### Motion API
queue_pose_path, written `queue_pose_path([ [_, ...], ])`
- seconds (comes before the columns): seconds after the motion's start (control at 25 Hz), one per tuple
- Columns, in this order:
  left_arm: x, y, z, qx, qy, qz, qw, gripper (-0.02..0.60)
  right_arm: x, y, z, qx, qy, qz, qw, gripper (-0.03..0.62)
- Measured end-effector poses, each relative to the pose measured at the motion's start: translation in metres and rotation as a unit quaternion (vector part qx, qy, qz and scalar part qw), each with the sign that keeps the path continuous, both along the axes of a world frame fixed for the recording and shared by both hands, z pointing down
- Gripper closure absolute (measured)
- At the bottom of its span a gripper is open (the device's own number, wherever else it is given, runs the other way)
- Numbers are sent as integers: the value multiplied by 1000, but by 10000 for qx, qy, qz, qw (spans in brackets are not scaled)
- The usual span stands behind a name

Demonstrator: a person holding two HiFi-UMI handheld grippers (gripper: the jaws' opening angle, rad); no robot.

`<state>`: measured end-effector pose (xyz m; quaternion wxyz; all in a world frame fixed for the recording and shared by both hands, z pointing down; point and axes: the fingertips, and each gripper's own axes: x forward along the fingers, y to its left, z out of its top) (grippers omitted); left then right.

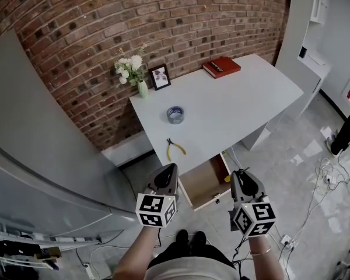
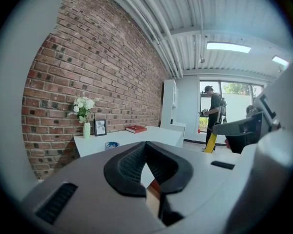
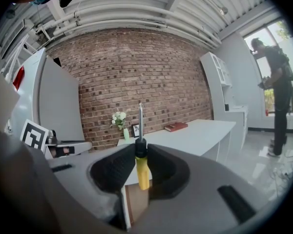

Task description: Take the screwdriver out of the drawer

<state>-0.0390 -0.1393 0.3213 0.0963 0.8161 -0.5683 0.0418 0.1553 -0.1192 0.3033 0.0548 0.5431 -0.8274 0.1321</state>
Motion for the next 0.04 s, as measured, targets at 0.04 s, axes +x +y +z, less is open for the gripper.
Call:
queue_pose_path([
  [0.04, 0, 0, 0, 12, 2, 2, 10000, 591, 0, -1, -1, 12, 4, 0, 10000, 516],
])
